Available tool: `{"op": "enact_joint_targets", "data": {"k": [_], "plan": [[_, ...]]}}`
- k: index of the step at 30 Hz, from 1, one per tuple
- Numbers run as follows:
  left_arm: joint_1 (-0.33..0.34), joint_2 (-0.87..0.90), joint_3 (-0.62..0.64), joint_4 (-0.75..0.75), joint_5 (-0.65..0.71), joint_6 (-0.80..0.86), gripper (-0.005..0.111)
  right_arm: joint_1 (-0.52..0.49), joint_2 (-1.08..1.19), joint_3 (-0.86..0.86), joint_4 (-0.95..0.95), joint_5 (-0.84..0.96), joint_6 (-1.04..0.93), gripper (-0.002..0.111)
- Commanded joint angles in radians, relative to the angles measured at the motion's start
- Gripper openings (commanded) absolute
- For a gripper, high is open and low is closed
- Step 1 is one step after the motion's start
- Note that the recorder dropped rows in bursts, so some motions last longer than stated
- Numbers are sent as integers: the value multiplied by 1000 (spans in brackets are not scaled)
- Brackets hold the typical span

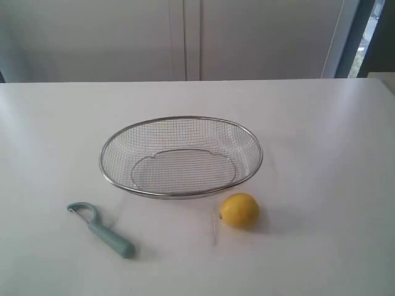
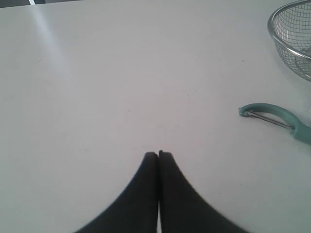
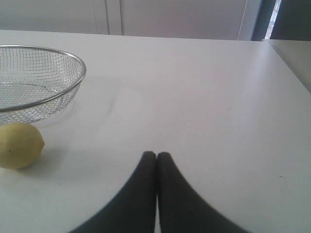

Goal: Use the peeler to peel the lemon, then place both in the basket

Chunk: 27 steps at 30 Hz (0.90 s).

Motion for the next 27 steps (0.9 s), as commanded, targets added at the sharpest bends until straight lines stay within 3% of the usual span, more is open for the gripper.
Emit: {"op": "enact_joint_targets", "data": {"k": [1,16,27], "plan": [[-6,-5,4,-2,4,4,0,-4,-6,2,0,-45,7,0],[-6,-5,4,-2,4,4,0,-4,-6,2,0,-435,7,0],[-6,-5,4,-2,4,4,0,-4,-6,2,0,-476,7,0]]}}
